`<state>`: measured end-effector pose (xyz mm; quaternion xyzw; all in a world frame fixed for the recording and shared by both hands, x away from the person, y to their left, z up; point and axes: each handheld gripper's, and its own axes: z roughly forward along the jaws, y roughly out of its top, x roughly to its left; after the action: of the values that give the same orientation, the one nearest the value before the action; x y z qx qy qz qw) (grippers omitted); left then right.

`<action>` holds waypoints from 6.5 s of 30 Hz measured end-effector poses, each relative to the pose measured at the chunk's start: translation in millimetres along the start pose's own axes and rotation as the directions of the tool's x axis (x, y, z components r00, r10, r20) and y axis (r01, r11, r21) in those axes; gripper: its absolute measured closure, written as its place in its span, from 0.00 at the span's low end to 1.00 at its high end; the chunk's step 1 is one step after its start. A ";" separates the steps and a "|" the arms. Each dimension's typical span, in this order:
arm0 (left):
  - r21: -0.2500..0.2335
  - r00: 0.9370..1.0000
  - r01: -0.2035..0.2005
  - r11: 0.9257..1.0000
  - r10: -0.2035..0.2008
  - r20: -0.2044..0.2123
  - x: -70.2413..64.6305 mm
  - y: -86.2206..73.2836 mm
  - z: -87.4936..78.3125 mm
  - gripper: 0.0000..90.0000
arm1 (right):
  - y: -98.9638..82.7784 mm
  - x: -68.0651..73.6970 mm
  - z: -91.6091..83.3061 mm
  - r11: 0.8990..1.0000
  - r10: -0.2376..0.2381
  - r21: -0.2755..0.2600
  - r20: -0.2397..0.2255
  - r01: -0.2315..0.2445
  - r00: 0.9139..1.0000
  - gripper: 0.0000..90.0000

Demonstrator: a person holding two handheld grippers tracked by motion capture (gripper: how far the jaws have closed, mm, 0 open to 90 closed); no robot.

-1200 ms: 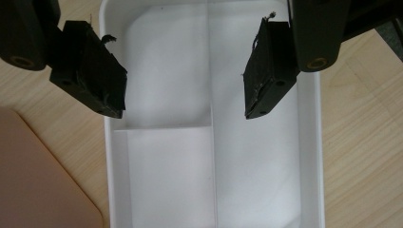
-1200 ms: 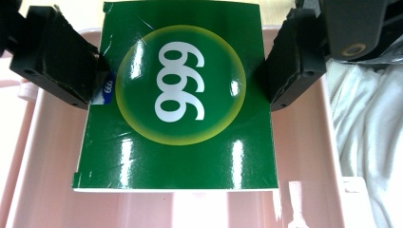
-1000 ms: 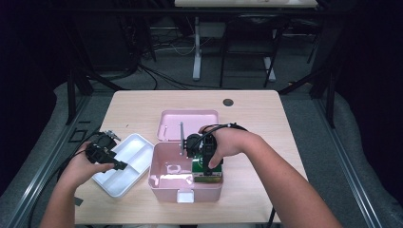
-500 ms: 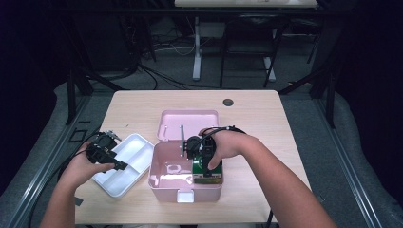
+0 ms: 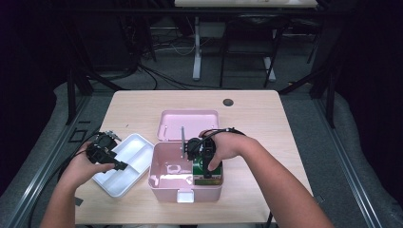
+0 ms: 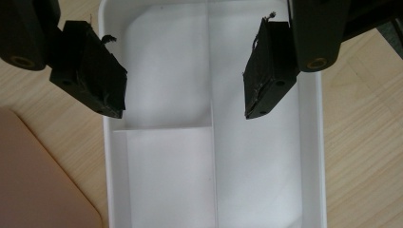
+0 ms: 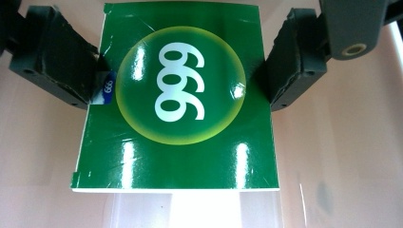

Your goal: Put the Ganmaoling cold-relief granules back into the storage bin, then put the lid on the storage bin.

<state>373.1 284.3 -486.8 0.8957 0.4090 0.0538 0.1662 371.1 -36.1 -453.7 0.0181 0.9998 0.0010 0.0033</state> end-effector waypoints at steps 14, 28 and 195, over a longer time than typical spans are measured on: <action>0.004 1.000 -0.001 1.000 0.001 0.000 -0.4 0.2 1.0 0.35 | -0.6 -2.5 12.8 1.000 0.016 -0.002 -0.025 -0.016 1.000 0.17; 0.003 1.000 -0.005 1.000 0.005 -0.001 -0.7 0.2 1.0 0.35 | 0.4 -5.0 17.7 1.000 0.024 0.006 -0.026 -0.024 0.999 0.17; 0.309 0.998 0.055 0.949 -0.043 -0.047 16.6 25.7 61.3 0.87 | -188.6 7.3 11.0 0.449 0.857 -0.514 0.016 -0.731 0.516 0.23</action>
<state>416.7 265.5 -536.2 0.8989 0.4378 0.0023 0.0166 357.0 -224.3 -465.2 0.4869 0.8306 0.2282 0.1445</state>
